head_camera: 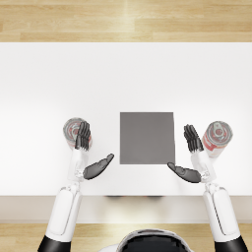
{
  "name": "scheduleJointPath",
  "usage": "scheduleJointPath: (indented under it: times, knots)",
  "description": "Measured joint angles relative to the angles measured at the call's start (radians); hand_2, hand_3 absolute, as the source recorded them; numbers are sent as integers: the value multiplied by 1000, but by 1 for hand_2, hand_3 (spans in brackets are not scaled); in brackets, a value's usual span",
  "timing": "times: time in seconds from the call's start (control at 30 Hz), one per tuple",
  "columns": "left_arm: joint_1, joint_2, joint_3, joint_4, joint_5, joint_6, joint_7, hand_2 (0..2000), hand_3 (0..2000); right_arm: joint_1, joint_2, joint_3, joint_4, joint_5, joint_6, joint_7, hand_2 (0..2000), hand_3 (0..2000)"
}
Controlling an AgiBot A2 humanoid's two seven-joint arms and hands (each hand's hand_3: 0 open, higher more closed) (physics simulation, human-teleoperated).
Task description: Pick up the red can on the left and place it in the middle, then pick up the red can on the right and place it on top of the can in the middle
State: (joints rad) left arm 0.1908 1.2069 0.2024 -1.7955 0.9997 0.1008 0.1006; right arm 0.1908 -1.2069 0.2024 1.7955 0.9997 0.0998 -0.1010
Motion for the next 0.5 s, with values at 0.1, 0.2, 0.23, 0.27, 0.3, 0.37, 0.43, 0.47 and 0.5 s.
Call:
scheduleJointPath:
  times: [0.1,0.2,0.23,0.27,0.3,0.37,0.43,0.47,0.5]
  knots:
    - [0,0,0,0,0,0,0,0,0,0,0,0,0,0,0,0,0,0]
    - [0,0,0,0,0,0,0,0,0,0,0,0,0,0,0,0,0,0]
    - [0,0,0,0,0,0,0,0,0,0,0,0,0,0,0,0,0,0]
    - [0,0,0,0,0,0,0,0,0,0,0,0,0,0,0,0,0,0]
    - [0,0,0,0,0,0,0,0,0,0,0,0,0,0,0,0,0,0]
    - [0,0,0,0,0,0,0,0,0,0,0,0,0,0,0,0,0,0]
    - [0,0,0,0,0,0,0,0,0,0,0,0,0,0,0,0,0,0]
    - [0,0,0,0,0,0,0,0,0,0,0,0,0,0,0,0,0,0]
    - [0,0,0,0,0,0,0,0,0,0,0,0,0,0,0,0,0,0]
